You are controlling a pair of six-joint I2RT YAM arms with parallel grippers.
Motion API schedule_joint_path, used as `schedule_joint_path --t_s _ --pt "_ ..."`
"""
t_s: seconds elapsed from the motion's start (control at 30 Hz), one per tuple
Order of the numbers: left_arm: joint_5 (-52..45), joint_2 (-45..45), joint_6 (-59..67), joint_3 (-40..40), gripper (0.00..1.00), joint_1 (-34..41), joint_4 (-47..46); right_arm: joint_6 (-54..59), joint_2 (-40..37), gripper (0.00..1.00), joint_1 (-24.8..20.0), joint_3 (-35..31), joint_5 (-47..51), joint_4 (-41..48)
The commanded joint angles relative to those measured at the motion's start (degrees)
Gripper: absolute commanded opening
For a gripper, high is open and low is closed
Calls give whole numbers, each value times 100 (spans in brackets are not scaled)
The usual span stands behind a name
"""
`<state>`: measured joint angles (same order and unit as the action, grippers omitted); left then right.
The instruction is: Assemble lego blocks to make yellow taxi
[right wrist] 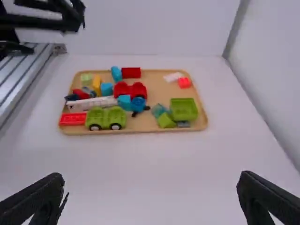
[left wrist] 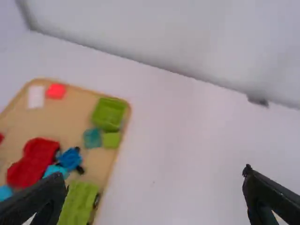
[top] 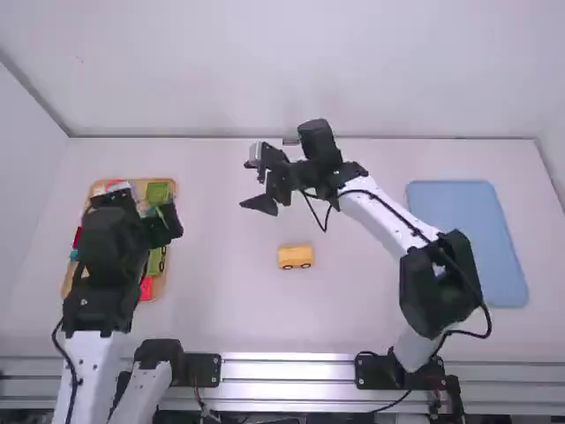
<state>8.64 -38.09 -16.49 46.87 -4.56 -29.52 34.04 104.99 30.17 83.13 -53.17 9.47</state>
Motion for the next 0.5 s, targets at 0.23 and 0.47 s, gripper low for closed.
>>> schedule_joint_path --t_s 0.23,0.47 --pt "1220 463 -1025 201 99 -286 -568 916 713 99 479 1600 -74 1624" --pt "1241 -114 -1268 935 99 -793 -1303 953 708 99 726 1709 551 1576"
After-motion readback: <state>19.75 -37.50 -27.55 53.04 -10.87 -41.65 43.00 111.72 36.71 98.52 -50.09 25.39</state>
